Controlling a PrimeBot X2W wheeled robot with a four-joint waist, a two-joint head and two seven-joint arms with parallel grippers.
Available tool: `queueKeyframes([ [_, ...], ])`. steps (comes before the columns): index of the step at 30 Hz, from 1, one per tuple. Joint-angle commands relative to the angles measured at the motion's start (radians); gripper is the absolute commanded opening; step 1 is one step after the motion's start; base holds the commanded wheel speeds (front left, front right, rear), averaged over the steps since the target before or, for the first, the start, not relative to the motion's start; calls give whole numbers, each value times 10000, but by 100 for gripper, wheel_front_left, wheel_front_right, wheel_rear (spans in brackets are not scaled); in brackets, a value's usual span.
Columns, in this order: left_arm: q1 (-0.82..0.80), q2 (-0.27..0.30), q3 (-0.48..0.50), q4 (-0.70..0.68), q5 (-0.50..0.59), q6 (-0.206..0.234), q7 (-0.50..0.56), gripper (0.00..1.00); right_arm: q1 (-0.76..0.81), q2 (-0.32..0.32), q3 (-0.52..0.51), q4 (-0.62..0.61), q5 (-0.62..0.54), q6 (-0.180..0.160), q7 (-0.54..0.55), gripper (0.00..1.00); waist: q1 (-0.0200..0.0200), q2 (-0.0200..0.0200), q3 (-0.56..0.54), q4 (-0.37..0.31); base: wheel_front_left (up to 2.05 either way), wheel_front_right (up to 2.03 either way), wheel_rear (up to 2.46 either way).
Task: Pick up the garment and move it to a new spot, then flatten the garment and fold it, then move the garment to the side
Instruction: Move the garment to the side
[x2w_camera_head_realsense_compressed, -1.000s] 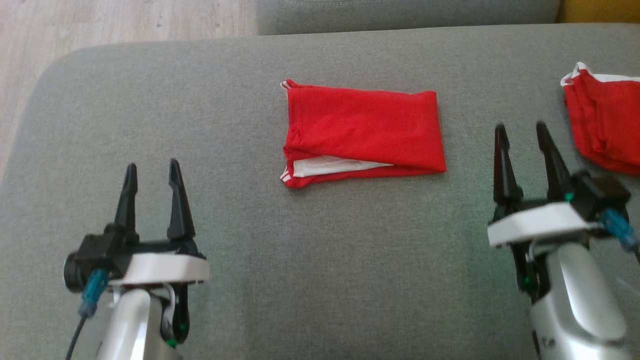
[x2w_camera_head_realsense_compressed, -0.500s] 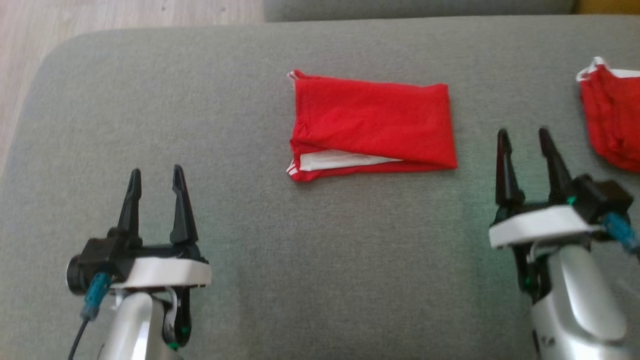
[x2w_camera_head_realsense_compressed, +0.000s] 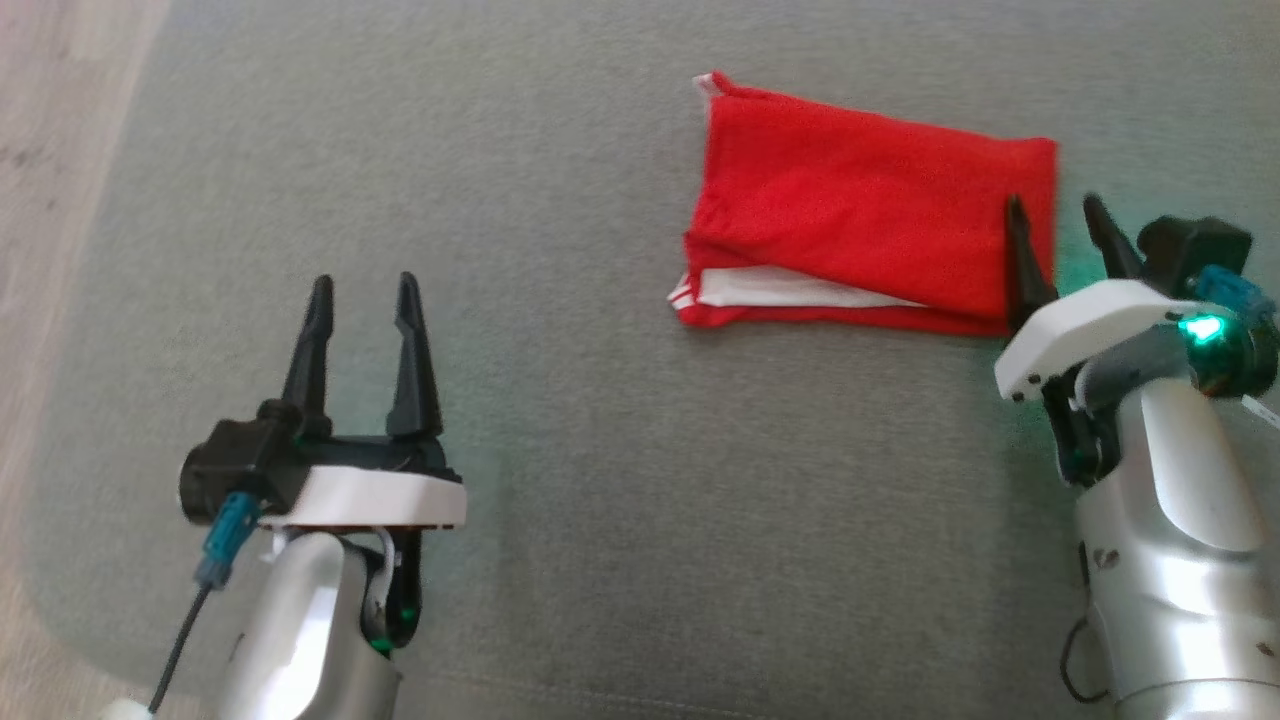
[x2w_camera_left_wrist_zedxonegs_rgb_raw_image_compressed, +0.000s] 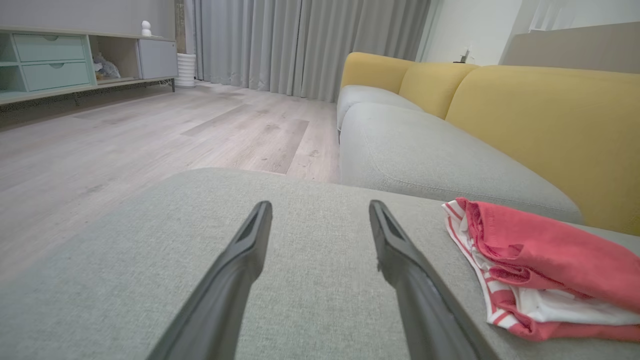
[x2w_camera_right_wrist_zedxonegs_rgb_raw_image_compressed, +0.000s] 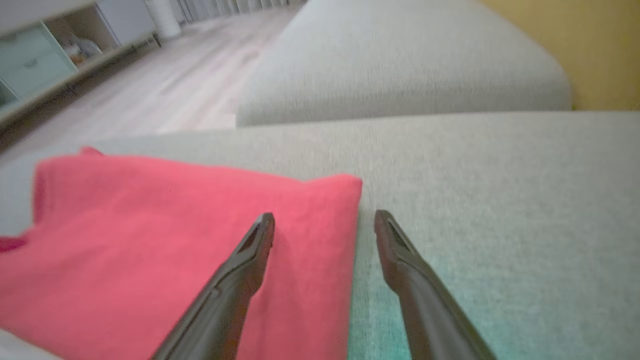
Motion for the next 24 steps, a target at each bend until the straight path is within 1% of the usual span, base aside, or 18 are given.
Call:
queueKeyframes([
  [1, -334, 87, 164, -220, -86, 82, -51, 100, -267, 24, -19, 53, -338, 65, 239, 100, -2, 0, 254, 372, 0, 0, 0],
  [4, -375, 87, 115, -223, -170, 164, -51, 100, -396, 24, -256, 666, -551, 65, 549, 100, -2, 0, 311, 540, 0, 0, 0],
  [8, -397, 86, 136, -269, -209, 213, -51, 100, -552, 24, 43, 1522, -414, 65, 950, 100, -2, 0, 402, 557, 0, 0, 0],
  [9, -421, 86, 114, -279, -210, 186, -51, 100, -607, 24, 132, 1624, -376, 65, 982, 69, -2, 0, 428, 535, 0, 0, 0],
  [10, -456, 86, 89, -286, -203, 159, -51, 100, -665, 24, 194, 1688, -379, 65, 955, 13, -2, 0, 453, 518, 0, 0, 0],
  [11, -499, 86, 72, -288, -186, 145, -51, 100, -718, 24, 228, 1735, -429, 65, 892, 0, -2, 0, 473, 500, 0, 0, 0],
  [17, -599, 86, 42, -293, -149, 153, -51, 100, -908, 24, 319, 1875, -631, 65, 467, 0, -2, 0, 334, 317, 0, 0, 0],
  [21, -465, 86, 111, -277, -12, 129, -51, 100, -931, 24, 368, 1719, -908, 65, -45, 0, -2, 0, 6, 11, 0, 0, 0],
  [24, -325, 86, 179, -368, 64, 72, -51, 100, -839, 24, 591, 1469, -1140, 65, -316, 0, -2, 0, -300, -314, 0, 0, 0],
])
